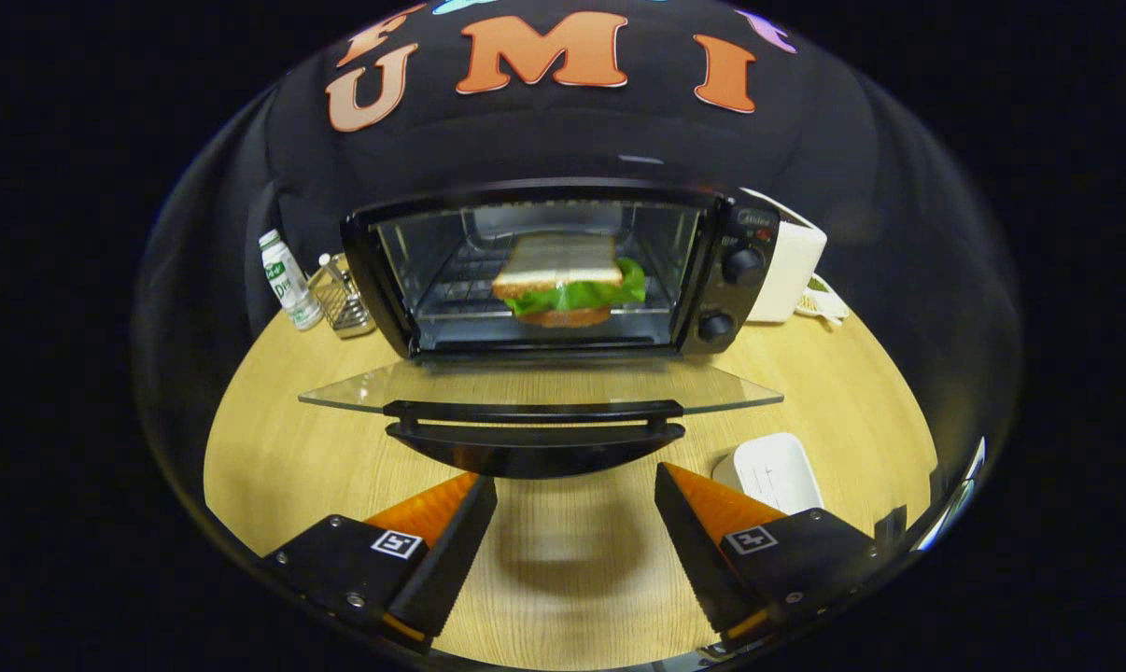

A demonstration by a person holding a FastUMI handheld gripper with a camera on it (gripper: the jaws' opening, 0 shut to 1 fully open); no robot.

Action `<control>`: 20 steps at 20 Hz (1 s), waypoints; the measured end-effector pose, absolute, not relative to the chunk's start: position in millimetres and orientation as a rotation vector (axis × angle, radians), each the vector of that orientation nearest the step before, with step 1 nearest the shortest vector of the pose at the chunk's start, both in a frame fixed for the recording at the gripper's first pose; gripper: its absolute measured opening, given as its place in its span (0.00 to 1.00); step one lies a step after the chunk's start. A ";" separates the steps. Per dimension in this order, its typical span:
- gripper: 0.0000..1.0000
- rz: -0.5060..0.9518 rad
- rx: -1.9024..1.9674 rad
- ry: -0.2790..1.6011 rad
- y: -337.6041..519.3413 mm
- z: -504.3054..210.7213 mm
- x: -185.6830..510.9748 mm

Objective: Open the toaster oven, put the food inside, and close the toaster oven door.

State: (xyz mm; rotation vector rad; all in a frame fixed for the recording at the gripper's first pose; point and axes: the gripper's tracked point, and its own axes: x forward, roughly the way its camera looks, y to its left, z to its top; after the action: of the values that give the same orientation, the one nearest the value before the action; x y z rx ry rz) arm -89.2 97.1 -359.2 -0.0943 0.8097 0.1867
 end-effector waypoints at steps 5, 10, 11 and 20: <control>1.00 0.199 -0.106 0.760 108.4 -337.3 -59.6; 1.00 0.201 -0.084 0.724 120.3 -321.8 -26.3; 1.00 0.202 -0.084 0.723 122.1 -320.4 -21.0; 1.00 0.208 -0.096 0.686 145.9 -309.2 21.0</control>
State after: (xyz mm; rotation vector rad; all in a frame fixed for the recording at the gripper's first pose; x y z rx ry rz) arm 21.0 145.9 -309.2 -0.0961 0.6862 0.2083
